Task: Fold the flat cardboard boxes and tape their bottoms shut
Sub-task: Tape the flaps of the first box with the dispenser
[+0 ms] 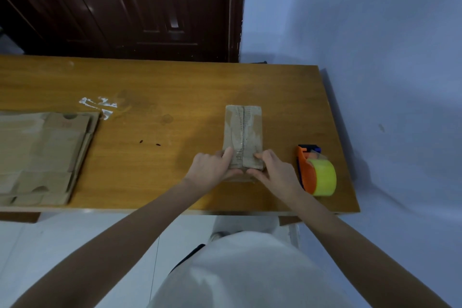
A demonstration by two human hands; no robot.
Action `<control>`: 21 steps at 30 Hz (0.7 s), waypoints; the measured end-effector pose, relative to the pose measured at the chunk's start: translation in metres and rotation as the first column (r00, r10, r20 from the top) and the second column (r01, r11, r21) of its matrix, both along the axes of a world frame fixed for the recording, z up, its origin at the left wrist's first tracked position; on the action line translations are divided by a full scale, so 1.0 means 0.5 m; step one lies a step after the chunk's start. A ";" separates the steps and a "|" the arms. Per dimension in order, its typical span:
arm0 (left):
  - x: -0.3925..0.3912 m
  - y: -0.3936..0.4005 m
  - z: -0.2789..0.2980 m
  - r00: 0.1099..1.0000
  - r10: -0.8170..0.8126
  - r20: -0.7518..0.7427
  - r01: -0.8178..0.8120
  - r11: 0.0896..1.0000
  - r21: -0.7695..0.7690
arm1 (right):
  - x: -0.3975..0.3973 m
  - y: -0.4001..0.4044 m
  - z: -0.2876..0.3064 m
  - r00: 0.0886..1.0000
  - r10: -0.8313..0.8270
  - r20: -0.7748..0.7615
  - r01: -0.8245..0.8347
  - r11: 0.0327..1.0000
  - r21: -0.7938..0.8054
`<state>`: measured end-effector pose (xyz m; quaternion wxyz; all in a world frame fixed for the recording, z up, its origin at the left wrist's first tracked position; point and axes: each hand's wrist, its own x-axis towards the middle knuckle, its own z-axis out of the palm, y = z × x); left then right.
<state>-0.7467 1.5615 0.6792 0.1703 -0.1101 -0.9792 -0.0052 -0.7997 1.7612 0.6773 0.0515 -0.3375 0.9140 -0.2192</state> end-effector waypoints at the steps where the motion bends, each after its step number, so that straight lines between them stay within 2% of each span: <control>1: 0.004 0.001 -0.012 1.000 0.014 -0.017 -0.014 1.000 -0.008 | 0.004 -0.003 -0.004 1.000 -0.005 -0.030 0.005 1.000 0.001; 4: 0.020 0.012 -0.051 0.995 0.066 -0.069 -0.066 0.998 0.000 | 0.010 -0.009 -0.022 0.996 -0.017 -0.089 0.012 0.998 -0.057; 6: 0.025 0.018 -0.069 0.992 0.090 -0.090 -0.084 0.995 0.061 | 0.013 -0.011 -0.031 0.997 -0.009 -0.083 0.002 0.996 -0.086; 9: 0.030 0.023 -0.073 0.994 0.078 -0.082 -0.060 0.977 0.204 | 0.015 -0.002 -0.035 1.000 0.023 -0.013 -0.024 0.996 -0.090; 12: 0.034 0.019 -0.069 0.997 0.054 -0.056 -0.038 0.965 0.261 | 0.018 0.017 -0.035 0.998 0.044 0.048 -0.041 0.998 -0.045; 15: 0.039 0.009 -0.060 0.999 0.032 0.024 -0.039 0.946 0.322 | 0.025 0.029 -0.026 0.981 0.004 0.194 0.006 0.999 -0.051; 18: 0.045 -0.001 -0.047 0.996 0.031 0.084 -0.053 0.959 0.277 | 0.028 0.022 -0.011 0.968 -0.037 0.249 0.061 0.994 -0.086; 21: 0.037 0.002 -0.025 0.988 0.078 0.133 -0.107 0.967 0.231 | 0.025 0.002 -0.007 0.983 -0.101 0.154 0.113 0.991 -0.069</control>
